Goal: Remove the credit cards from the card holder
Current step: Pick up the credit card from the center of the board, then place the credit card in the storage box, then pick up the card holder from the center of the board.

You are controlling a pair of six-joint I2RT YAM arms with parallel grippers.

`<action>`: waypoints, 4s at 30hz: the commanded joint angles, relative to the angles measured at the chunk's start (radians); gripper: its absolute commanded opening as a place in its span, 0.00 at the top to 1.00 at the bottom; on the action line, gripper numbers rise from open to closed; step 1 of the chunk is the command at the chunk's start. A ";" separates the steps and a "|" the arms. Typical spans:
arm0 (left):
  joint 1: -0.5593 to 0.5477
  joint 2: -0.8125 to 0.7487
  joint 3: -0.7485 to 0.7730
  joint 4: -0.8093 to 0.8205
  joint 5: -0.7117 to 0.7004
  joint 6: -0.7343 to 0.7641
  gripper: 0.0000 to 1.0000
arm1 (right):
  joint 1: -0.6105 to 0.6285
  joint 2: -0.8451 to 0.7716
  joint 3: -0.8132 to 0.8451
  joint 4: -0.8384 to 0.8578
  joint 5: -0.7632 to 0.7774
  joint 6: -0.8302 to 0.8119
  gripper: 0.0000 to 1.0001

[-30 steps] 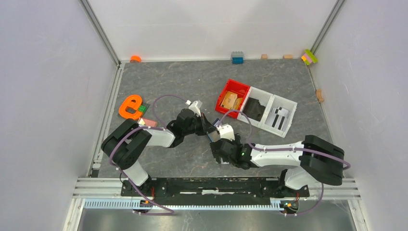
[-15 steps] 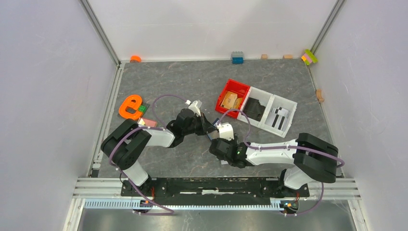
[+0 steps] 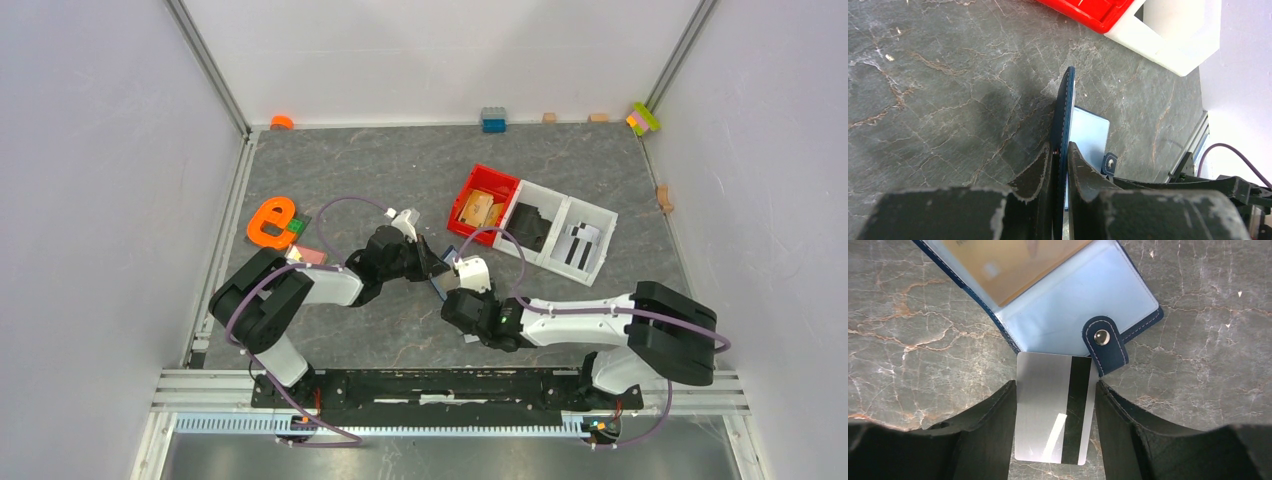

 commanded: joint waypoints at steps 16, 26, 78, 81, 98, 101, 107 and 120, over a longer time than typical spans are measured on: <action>-0.004 -0.014 0.030 -0.078 -0.032 0.059 0.98 | -0.184 -0.140 0.255 -0.151 0.053 -0.198 0.40; -0.004 -0.024 0.041 -0.111 -0.037 0.060 0.98 | -0.666 -0.285 0.233 -0.166 -0.020 -0.345 0.39; 0.002 -0.052 0.081 -0.187 0.082 0.047 0.89 | -0.813 -0.395 -0.048 0.364 -0.487 -0.394 0.16; 0.003 -0.069 0.083 -0.205 0.074 0.053 0.83 | -0.726 -0.367 -0.095 0.431 -0.531 -0.381 0.15; 0.004 -0.135 0.117 -0.320 0.090 0.083 0.71 | -0.674 -0.265 -0.119 0.484 -0.790 -0.381 0.23; 0.004 -0.139 0.119 -0.328 0.087 0.086 0.71 | -0.653 -0.226 -0.090 0.457 -0.792 -0.398 0.29; 0.004 -0.134 0.130 -0.343 0.093 0.089 0.72 | -0.624 -0.173 -0.031 0.395 -0.796 -0.435 0.33; 0.006 -0.132 0.134 -0.346 0.102 0.086 0.96 | -0.595 -0.053 0.045 0.327 -0.803 -0.475 0.57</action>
